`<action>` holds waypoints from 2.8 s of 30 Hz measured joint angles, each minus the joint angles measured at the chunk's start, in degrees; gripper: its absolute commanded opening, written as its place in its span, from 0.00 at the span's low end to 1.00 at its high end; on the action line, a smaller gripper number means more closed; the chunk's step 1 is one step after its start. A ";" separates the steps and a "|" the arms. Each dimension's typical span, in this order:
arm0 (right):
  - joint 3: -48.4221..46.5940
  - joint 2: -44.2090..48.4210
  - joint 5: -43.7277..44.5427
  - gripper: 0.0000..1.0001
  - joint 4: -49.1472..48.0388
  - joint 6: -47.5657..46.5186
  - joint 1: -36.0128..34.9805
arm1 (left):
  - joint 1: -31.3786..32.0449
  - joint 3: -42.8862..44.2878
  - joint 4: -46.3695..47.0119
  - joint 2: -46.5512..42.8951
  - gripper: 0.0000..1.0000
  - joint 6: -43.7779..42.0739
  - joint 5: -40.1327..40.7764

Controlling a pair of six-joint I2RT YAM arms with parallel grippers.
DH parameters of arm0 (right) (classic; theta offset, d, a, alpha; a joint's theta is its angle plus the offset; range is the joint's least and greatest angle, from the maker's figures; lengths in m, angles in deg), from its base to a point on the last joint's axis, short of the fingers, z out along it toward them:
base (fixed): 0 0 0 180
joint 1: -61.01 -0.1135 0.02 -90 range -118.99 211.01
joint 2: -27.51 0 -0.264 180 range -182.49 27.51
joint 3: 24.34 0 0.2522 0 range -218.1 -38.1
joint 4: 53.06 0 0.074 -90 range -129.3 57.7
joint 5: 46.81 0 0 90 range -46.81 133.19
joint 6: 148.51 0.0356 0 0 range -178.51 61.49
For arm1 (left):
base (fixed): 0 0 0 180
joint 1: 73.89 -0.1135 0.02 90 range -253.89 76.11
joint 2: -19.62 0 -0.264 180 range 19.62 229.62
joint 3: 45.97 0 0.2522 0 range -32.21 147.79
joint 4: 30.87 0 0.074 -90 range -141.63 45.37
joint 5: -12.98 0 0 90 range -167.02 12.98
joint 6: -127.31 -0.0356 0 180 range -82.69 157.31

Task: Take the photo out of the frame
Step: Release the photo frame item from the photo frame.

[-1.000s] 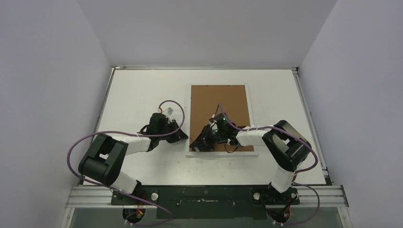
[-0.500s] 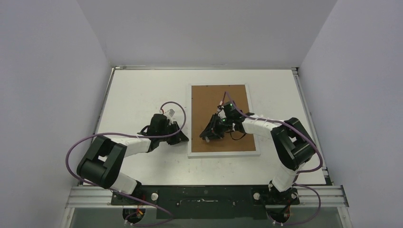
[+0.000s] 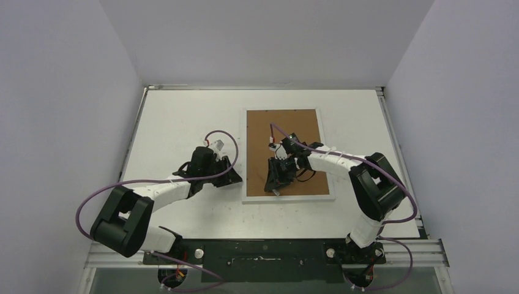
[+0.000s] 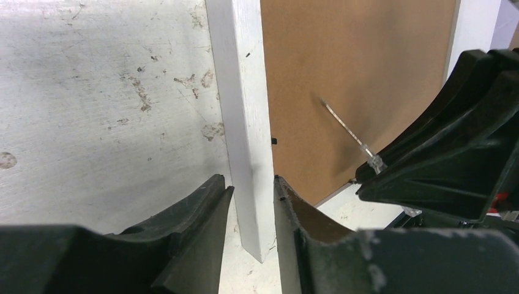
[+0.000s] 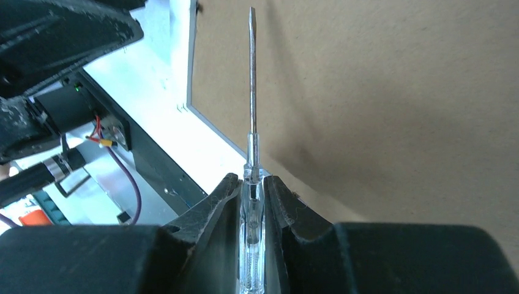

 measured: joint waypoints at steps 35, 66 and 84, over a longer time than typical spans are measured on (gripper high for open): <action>-3.39 -5.88 -0.55 0.05 -3.67 2.95 -6.71 | 0.37 -1.20 7.98 5.79 0.13 4.52 -1.60; -0.33 -1.05 5.05 0.05 -1.18 6.82 -7.50 | 0.37 -1.20 8.46 6.14 0.12 4.50 -2.29; -2.14 -2.86 4.85 0.05 -1.70 8.81 -10.84 | 0.37 -1.20 8.55 6.14 0.11 4.61 -2.40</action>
